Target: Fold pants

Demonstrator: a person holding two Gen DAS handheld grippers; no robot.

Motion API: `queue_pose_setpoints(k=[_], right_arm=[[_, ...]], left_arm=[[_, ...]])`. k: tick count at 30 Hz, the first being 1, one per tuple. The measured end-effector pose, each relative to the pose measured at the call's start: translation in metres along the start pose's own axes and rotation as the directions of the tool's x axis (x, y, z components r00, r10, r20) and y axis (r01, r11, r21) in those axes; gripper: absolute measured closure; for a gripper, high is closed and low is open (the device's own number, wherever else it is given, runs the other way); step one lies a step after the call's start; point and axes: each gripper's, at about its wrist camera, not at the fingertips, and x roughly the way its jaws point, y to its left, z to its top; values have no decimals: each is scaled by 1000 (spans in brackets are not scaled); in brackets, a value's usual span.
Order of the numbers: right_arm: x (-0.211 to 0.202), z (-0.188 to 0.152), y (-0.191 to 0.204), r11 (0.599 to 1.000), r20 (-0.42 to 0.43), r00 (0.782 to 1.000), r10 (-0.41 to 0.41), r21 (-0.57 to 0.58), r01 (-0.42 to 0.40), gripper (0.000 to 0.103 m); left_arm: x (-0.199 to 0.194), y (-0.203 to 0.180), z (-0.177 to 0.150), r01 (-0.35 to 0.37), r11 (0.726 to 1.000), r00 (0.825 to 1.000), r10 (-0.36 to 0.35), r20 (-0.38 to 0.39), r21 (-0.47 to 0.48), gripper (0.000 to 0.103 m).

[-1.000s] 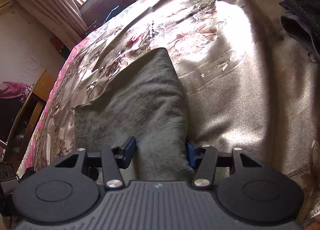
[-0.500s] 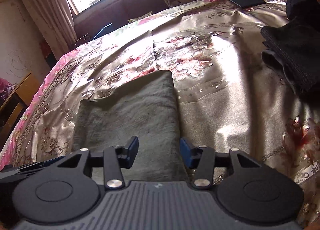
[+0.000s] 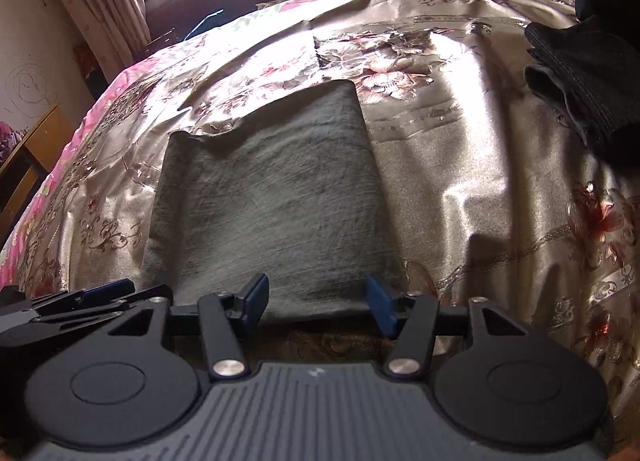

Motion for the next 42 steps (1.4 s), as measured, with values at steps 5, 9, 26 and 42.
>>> queue_pose_setpoints(k=[5, 9, 26, 42], right_arm=[[10, 0, -5, 999, -36, 999, 5, 36, -4, 46], [10, -1, -9, 997, -41, 999, 22, 72, -19, 46], [-3, -11, -2, 998, -16, 1000, 11, 66, -10, 45], [-38, -33, 19, 997, 77, 996, 55, 48, -58, 45]], left_arm=[[3, -1, -2, -7, 1000, 1000, 7, -12, 11, 36], [5, -1, -4, -11, 1000, 1000, 11, -20, 15, 36], [0, -3, -8, -22, 1000, 1000, 22, -12, 20, 29], [-31, -14, -12, -88, 996, 994, 88, 62, -2, 0]])
